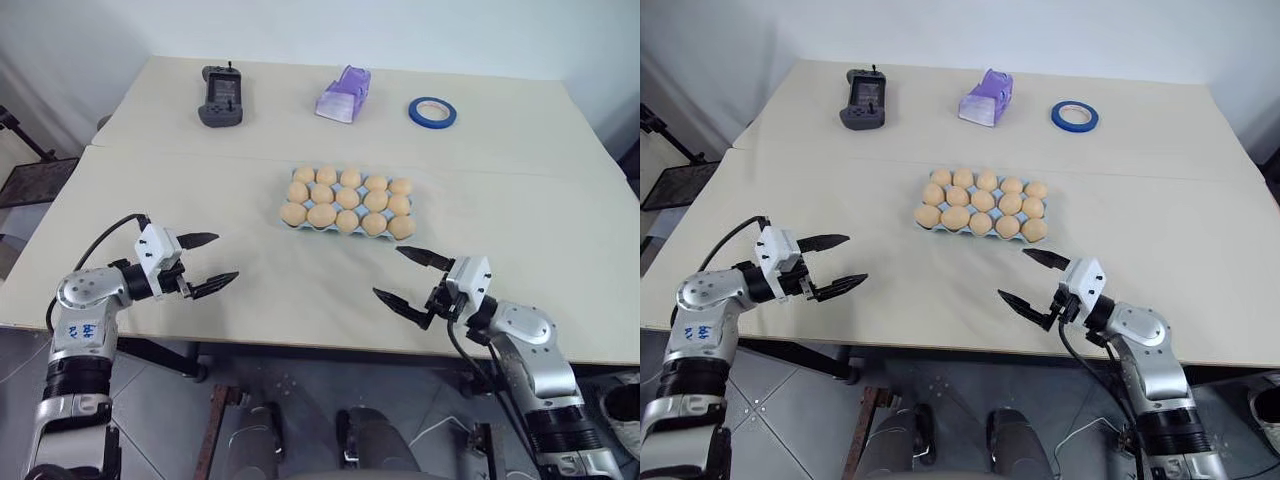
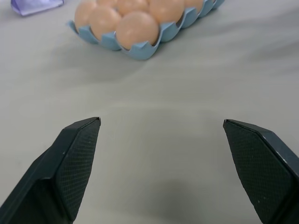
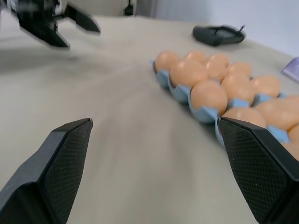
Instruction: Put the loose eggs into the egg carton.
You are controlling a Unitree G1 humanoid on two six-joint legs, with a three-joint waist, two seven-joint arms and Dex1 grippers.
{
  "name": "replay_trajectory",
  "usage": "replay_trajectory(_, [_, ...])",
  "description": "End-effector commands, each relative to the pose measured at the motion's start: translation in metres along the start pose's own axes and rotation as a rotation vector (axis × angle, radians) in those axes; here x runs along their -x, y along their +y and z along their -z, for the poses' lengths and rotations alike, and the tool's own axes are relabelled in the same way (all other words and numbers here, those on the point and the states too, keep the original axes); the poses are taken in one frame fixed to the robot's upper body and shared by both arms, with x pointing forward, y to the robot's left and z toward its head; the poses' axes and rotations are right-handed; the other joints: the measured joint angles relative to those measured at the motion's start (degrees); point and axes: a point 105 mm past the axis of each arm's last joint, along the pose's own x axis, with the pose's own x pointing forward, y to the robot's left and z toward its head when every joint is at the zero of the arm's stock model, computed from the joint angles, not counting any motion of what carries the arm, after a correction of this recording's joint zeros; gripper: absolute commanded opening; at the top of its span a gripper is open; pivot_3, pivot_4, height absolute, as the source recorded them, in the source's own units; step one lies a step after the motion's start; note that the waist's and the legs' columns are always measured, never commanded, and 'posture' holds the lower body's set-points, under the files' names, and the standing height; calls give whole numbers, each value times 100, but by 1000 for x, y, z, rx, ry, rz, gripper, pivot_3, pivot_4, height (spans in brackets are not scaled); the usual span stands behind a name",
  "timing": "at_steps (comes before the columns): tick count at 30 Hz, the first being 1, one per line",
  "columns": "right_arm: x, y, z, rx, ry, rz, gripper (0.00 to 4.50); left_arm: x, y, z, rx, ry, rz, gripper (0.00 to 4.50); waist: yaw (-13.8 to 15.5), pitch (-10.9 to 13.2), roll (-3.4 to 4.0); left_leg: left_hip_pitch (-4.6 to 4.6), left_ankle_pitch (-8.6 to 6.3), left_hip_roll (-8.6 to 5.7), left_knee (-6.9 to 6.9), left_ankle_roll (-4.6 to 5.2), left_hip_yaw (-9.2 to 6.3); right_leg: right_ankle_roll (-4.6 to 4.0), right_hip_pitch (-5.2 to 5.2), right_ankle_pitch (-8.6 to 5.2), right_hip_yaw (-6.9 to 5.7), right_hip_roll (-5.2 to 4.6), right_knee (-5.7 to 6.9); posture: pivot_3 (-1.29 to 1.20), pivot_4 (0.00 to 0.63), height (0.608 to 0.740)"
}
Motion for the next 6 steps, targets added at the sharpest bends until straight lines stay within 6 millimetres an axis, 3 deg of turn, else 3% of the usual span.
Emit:
replay_trajectory(1, [5,-10,-5,21,-27,12,4500,7,-5,-11,-18,-29,-35,4483,-8,0,0,2,0,0,-2,0,0,0,1,0,0,0,-1,0,150,740])
replay_trajectory(6, [4,-20,-4,25,-37,29,4500,11,-12,-6,-3,-11,-89,4483,-41,0,1,2,1,1,-11,0,0,-5,-5,-3,1,2,-2,0,150,740])
